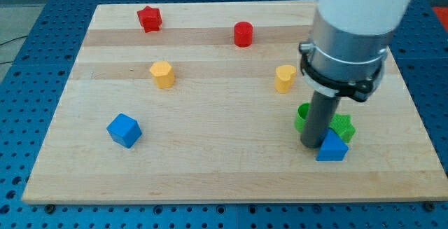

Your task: Move the yellow heart close to the top side of the green circle

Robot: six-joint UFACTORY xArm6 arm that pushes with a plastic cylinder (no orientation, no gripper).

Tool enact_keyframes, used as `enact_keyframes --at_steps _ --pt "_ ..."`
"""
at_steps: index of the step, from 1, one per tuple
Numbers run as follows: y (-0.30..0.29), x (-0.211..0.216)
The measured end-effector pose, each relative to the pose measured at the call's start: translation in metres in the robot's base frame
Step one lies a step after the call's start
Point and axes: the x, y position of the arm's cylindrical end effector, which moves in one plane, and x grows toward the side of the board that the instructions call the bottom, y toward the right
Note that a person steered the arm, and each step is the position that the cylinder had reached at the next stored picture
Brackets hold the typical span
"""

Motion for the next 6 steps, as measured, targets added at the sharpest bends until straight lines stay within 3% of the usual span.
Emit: enact_keyframes --at_steps 1,2,3,4,5,6 --pt "-0.07 -0.012" --pt "-0.131 -0.054" --pt "-0.128 -0.097" --pt "-0.059 -0.137" --pt "-0.021 -0.139" --pt "-0.027 -0.082"
